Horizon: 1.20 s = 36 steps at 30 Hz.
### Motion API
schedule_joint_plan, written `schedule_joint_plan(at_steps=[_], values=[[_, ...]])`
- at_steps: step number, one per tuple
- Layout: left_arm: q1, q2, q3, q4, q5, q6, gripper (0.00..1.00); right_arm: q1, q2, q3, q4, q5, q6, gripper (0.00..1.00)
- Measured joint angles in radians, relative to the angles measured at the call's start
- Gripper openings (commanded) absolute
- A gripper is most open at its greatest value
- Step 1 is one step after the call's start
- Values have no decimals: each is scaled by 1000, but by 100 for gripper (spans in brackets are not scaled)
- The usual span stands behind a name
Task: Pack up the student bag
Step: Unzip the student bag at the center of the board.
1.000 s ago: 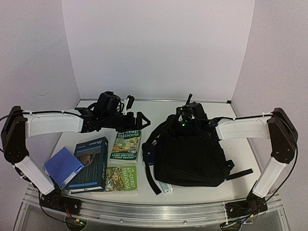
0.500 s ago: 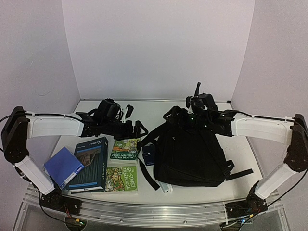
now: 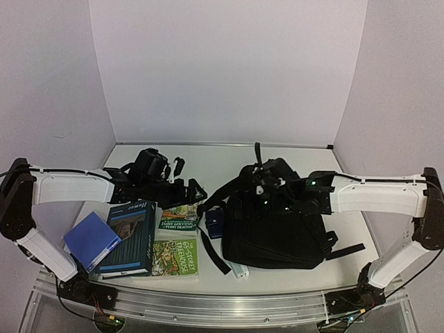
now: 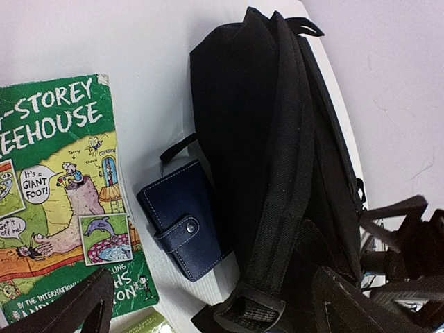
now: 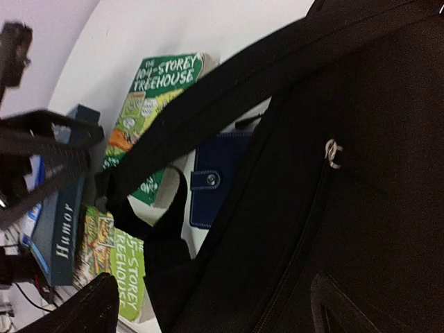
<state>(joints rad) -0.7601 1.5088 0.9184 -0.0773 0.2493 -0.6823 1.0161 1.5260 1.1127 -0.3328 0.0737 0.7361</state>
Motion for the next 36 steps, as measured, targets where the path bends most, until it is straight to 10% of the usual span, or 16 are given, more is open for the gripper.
schedule_joint_plan(at_steps=[7,11,15,19,23,36], values=[[0,-25,0,-2,-22,-6,100,102,121,45,-103,120,34,55],[0,-28,0,-10,-25,-3,100,117,150,53,-118,183,49,50],[0,-26,6,-27,-13,3,100,87,150,53,-138,222,32,54],[-9,8,52,-29,6,12,100,45,149,54,-141,222,-23,85],[-40,70,144,-29,9,31,100,14,130,54,-141,179,-66,95],[-100,253,373,-27,30,54,97,-349,-91,-47,21,-56,-109,86]])
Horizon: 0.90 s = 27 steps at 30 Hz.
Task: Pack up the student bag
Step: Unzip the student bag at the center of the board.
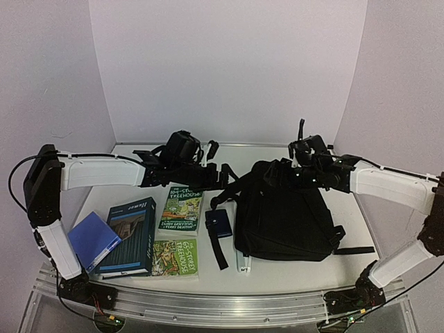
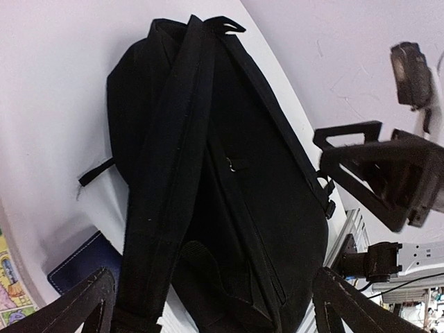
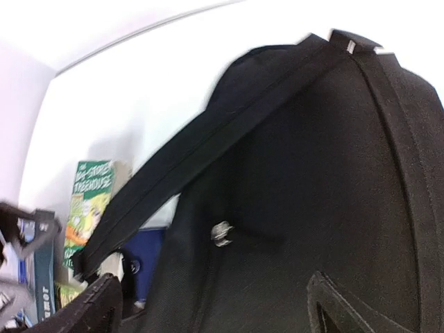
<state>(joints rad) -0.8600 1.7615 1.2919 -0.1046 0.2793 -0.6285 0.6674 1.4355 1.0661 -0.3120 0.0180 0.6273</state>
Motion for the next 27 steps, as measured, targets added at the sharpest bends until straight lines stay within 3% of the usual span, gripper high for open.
schedule_joint_plan(at_steps=[7,11,17,27], values=[[-42,106,91,-4,35,1,81,-152,97,-92,175,-237,-7,73],[-44,156,142,-12,45,1,78,-195,155,-125,260,-329,-7,69],[-42,210,187,-30,62,2,73,-213,220,-173,360,-422,-3,61],[-42,301,262,-81,83,9,63,-214,238,-212,476,-558,16,55]])
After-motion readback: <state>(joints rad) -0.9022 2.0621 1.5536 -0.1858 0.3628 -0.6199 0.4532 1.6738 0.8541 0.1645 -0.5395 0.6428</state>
